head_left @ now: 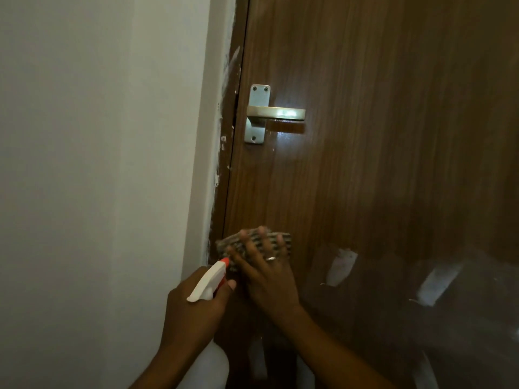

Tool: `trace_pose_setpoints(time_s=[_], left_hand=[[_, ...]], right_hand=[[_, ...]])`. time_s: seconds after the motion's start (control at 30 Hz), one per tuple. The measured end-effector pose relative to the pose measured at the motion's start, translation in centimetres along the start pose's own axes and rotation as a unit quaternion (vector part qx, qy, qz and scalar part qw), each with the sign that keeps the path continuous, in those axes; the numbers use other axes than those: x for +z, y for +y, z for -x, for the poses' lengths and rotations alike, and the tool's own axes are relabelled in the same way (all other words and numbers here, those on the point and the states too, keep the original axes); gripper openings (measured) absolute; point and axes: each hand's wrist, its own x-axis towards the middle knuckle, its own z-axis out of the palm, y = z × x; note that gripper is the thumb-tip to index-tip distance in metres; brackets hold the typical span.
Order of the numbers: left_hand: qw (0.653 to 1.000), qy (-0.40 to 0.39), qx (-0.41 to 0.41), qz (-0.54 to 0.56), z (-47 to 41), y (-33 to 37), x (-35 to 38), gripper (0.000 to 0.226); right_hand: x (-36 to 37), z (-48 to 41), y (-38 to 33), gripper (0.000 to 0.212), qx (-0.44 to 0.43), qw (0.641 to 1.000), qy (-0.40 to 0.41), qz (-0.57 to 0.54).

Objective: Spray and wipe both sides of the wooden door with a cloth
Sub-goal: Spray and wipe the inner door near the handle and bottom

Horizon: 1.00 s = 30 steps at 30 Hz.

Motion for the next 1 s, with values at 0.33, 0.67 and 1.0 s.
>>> trace_pose_setpoints(time_s=[0.33, 0.67, 1.0], left_hand=[[0.999, -0.015, -0.027, 0.033, 0.6, -0.6, 2.6, 0.062], [0.997, -0.042, 0.058, 0.028, 2.2, 1.7, 5.5, 0.055], [0.998, -0.045, 0.039, 0.031, 3.8, 2.9, 7.5, 0.052]], right_hand=[[-3.2, 9.2, 7.8, 0.065, 0.116, 0.99, 0.042, 0.07], [-2.5, 13.0, 8.9, 0.073, -0.03, 0.997, 0.0, 0.072], [-5.4, 8.2, 10.9, 0.069, 0.18, 0.982, 0.046, 0.029]])
